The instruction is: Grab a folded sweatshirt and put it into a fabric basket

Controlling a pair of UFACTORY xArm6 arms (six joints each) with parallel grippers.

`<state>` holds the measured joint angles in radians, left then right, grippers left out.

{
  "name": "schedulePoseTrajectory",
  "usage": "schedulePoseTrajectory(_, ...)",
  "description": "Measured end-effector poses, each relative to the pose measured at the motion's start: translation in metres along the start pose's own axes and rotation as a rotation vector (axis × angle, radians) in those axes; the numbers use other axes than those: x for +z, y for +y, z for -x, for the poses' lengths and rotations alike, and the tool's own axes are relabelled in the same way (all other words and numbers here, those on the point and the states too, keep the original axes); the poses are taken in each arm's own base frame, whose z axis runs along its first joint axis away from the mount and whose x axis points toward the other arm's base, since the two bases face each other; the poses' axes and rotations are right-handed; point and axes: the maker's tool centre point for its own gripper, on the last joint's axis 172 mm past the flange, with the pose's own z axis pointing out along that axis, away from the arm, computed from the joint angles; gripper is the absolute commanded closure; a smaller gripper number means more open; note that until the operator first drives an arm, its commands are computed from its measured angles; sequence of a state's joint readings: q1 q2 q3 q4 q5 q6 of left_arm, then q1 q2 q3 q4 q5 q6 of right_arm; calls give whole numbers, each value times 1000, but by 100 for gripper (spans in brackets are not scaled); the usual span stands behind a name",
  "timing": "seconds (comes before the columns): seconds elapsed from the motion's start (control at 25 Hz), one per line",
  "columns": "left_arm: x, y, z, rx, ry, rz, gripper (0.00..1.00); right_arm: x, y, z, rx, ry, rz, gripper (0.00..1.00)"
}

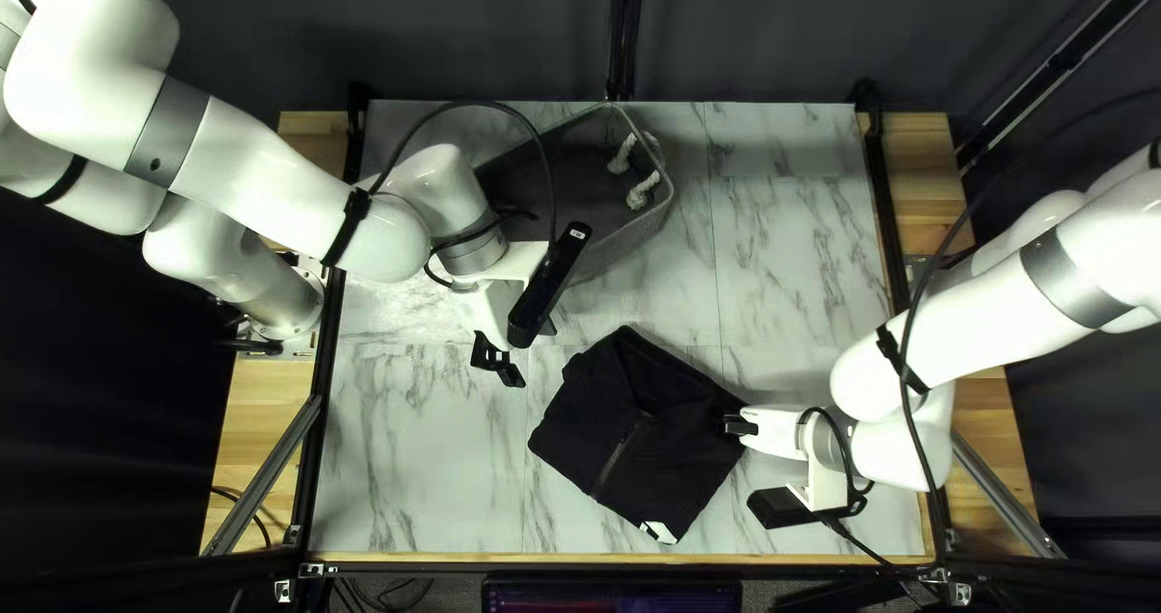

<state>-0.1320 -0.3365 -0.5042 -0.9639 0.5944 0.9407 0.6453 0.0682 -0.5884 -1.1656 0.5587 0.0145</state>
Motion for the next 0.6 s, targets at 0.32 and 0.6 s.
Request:
schedulePoseTrajectory(0.32,-2,0,0,3,5,-3,0,-19,9,-11,-16,-13,0,100)
schedulePoseTrajectory(0.6,-1,-1,0,4,4,-4,0,-31,9,-15,-24,-35,-1,100)
